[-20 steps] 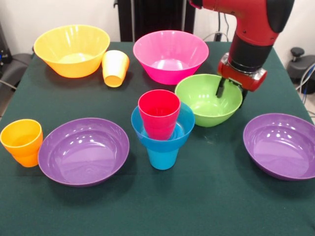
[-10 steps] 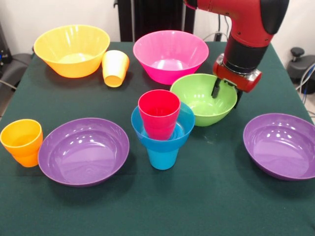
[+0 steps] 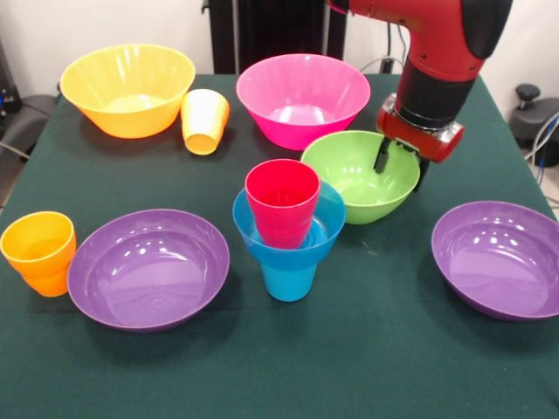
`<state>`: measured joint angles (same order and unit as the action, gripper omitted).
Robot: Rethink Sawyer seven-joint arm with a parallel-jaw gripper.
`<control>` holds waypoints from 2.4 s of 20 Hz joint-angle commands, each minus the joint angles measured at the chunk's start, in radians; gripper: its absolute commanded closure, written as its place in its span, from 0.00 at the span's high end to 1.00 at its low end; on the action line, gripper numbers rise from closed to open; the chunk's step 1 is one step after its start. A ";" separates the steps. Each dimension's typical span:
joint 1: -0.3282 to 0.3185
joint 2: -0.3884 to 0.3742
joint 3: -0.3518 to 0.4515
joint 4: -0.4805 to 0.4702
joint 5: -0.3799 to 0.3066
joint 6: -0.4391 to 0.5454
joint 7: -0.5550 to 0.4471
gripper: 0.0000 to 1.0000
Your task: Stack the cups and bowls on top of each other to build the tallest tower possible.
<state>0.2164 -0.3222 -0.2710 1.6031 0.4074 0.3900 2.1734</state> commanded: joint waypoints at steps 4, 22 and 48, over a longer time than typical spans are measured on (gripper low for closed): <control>-0.029 -0.004 0.032 -0.112 -0.047 0.146 0.070 1.00; -0.027 0.095 0.049 -0.256 -0.040 0.150 0.089 1.00; -0.008 0.100 0.040 -0.211 -0.039 0.115 0.107 0.00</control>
<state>0.1985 -0.2392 -0.2926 1.4052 0.4061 0.4899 2.1733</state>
